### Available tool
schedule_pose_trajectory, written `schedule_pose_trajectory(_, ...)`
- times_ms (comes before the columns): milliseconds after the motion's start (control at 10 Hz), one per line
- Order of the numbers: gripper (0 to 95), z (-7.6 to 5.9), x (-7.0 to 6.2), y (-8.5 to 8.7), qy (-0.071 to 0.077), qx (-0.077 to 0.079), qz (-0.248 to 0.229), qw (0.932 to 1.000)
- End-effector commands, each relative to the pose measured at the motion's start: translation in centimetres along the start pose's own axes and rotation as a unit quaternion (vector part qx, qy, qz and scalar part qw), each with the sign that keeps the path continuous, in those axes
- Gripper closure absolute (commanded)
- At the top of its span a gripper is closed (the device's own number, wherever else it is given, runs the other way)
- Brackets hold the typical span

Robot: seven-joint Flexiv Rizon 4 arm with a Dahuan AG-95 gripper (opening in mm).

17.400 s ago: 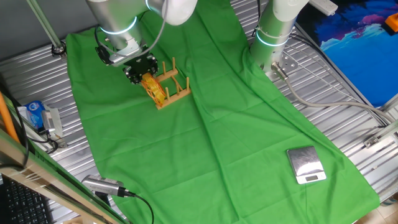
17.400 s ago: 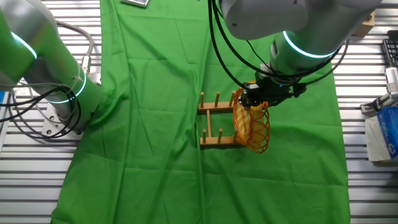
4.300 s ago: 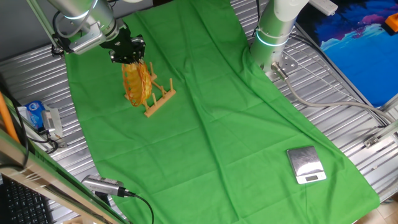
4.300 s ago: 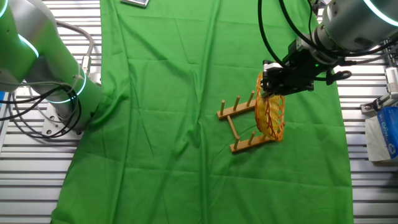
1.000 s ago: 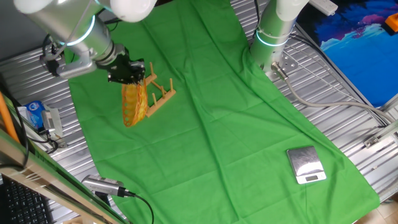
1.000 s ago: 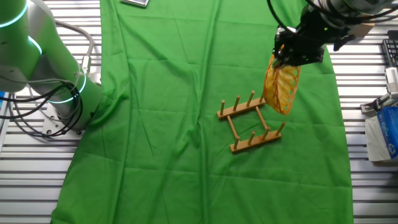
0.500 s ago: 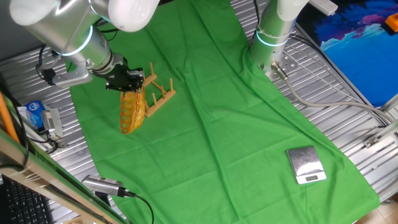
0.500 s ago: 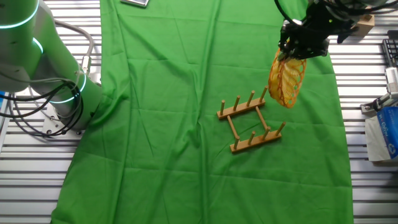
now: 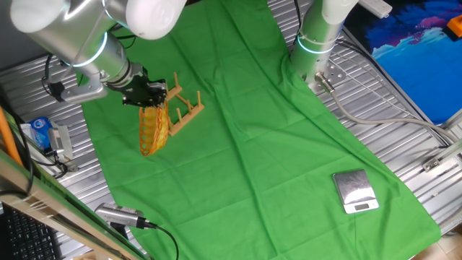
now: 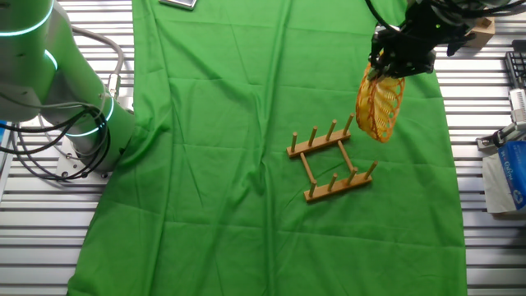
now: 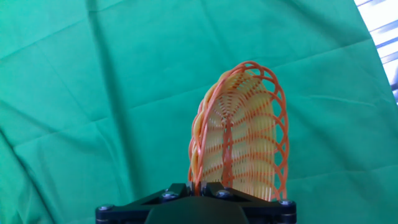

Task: Take the dish off the dish rack

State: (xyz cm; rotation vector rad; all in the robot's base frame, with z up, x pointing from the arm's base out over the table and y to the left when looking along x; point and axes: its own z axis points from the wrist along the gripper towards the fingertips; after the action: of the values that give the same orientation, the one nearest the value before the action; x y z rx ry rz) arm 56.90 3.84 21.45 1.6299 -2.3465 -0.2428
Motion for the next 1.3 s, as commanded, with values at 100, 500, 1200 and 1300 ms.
schedule_pose_trajectory(100, 95.0, 0.0, 0.0, 0.0, -0.011, 0.004, 0.013, 0.9999)
schedule_pose_trajectory(500, 95.0, 0.0, 0.0, 0.0, -0.007, 0.013, -0.033, 0.9994)
schedule_pose_trajectory(1200, 95.0, -0.4, -4.3, 2.5, -0.019, 0.023, 0.032, 0.9991)
schedule_pose_trajectory(1300, 95.0, -0.2, -5.7, 2.9, -0.022, 0.027, 0.047, 0.9983)
